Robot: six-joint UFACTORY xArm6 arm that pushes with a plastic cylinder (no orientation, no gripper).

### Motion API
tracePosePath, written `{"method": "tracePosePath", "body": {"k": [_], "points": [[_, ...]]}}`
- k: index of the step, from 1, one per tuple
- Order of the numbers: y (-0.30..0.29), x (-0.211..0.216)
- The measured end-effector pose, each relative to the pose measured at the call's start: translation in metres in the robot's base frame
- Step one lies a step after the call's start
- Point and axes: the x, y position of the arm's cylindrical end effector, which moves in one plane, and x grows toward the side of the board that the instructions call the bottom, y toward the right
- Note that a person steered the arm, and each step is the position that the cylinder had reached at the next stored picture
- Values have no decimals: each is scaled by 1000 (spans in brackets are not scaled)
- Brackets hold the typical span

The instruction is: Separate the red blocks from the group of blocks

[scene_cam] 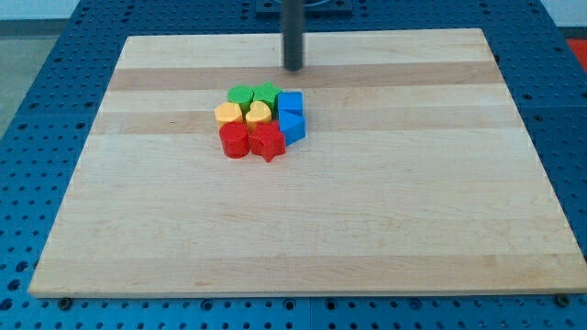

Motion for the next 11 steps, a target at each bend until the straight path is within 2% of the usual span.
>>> {"method": "tracePosePath", "body": {"k": [2,3,6,9,11], "points": [[-148,4],[-189,29],[-118,123],[-58,135],[-12,160]]}}
